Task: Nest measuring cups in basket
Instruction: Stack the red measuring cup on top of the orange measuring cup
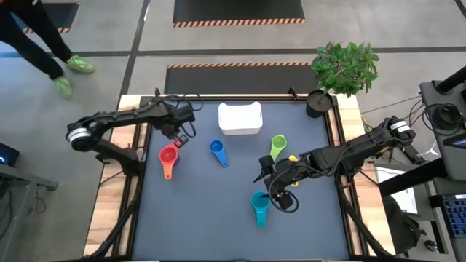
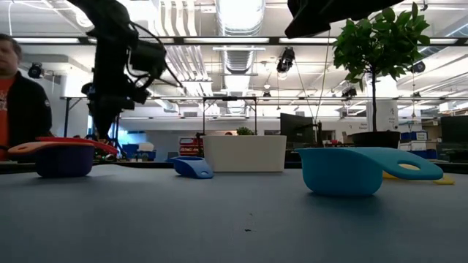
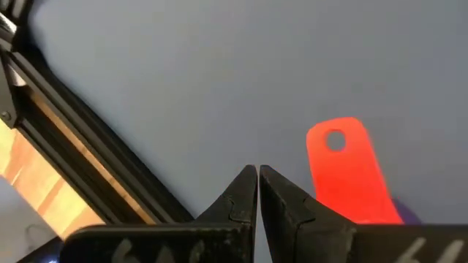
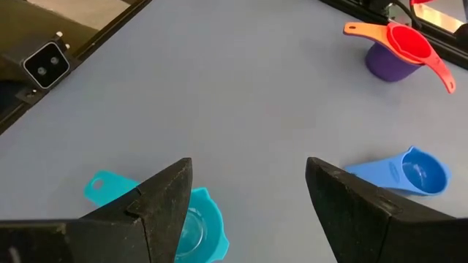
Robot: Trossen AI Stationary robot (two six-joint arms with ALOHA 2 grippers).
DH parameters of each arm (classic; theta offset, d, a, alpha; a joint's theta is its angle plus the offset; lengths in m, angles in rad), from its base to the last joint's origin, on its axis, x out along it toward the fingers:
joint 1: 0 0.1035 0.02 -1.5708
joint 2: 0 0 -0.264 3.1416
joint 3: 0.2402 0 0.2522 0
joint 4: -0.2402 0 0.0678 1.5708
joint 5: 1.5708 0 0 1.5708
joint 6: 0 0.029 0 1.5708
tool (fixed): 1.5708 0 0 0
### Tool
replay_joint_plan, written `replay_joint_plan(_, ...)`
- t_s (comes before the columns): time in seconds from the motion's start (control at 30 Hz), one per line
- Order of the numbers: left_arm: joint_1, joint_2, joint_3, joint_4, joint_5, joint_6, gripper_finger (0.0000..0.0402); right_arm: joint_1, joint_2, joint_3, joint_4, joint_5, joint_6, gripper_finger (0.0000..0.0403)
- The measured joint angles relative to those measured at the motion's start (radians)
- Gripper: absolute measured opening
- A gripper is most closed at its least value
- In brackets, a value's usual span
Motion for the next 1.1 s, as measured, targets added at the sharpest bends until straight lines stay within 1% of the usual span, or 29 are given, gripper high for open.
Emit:
replay_joint_plan(0.13,0.000,0.059,0.000,-0.003,-0.033,0.007,0.0000,0.000,0.000,-0.002,-0.001,0.000,0.010,0.0256)
replay_joint_plan(0.27,0.000,0.088,0.000,-0.003,-0.036,0.012,0.0000,0.000,0.000,-0.002,-0.001,0.000,0.018,0.0256)
replay_joint_plan(0.73,-0.014,0.088,0.000,0.010,0.018,0.019,0.0000,0.000,0.000,-0.003,-0.001,0.000,0.039,0.0256)
replay_joint_plan(0.93,-0.038,0.088,0.000,0.014,0.062,0.018,0.0000,0.000,0.000,-0.003,-0.001,0.000,0.043,0.0256)
replay_joint_plan(1.1,-0.066,0.088,0.000,0.014,0.062,0.019,0.0000,0.000,0.000,-0.003,-0.002,0.000,0.044,0.0256)
